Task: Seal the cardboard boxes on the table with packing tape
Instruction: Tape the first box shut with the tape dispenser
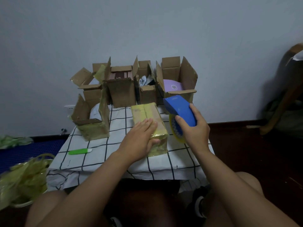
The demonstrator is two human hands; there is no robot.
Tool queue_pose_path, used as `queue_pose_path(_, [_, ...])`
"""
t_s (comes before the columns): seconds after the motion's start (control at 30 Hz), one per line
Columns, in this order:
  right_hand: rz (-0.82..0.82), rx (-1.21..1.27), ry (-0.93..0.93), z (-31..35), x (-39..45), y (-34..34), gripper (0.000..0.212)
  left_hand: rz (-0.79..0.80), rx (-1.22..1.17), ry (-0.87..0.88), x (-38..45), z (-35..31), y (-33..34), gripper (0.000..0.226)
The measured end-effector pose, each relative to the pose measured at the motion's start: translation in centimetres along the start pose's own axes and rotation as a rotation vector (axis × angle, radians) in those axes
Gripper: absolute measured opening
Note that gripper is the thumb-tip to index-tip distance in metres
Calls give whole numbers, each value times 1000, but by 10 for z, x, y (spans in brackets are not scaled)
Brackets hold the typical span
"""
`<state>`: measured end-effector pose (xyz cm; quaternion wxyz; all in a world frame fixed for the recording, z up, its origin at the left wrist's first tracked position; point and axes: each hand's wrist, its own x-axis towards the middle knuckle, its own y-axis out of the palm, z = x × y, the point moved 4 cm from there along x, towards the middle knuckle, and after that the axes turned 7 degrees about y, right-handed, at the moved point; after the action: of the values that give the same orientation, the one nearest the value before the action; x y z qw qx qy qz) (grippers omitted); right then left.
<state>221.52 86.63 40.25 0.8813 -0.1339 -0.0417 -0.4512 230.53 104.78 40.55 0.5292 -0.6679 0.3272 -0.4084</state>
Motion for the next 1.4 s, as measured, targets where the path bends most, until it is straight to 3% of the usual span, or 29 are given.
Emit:
queue_pose_path(0.17, [27, -28, 48, -9, 8, 13, 67, -32, -123, -55, 1, 8, -9, 79])
queue_pose_path(0.3, [-2, -10, 81, -23, 1, 20, 67, -56, -338, -213, 23, 17, -15, 52])
queue_pose_path(0.4, [-12, -38, 52, -27, 0, 25, 67, -22, -201, -243, 44, 27, -15, 47])
queue_pose_path(0.5, [-23, -63, 53, -32, 0, 27, 64, 9, -61, -316, 63, 41, -18, 56])
queue_pose_path(0.63, [-40, -52, 56, -39, -3, 25, 60, 62, -133, -322, 83, 52, -11, 48])
queue_pose_path(0.87, [-32, -25, 30, -44, -4, 26, 59, 184, 40, -389, 95, 72, -6, 77])
queue_pose_path(1.17, [-25, -15, 29, -47, -5, 26, 58, 197, 5, -309, 94, 77, 1, 73])
queue_pose_path(1.23, [-23, -19, 27, -46, -6, 26, 58, 161, 28, -293, 95, 74, 0, 70])
queue_pose_path(1.4, [-27, -28, 25, -43, -6, 25, 58, -188, 206, -191, 85, 52, -17, 48])
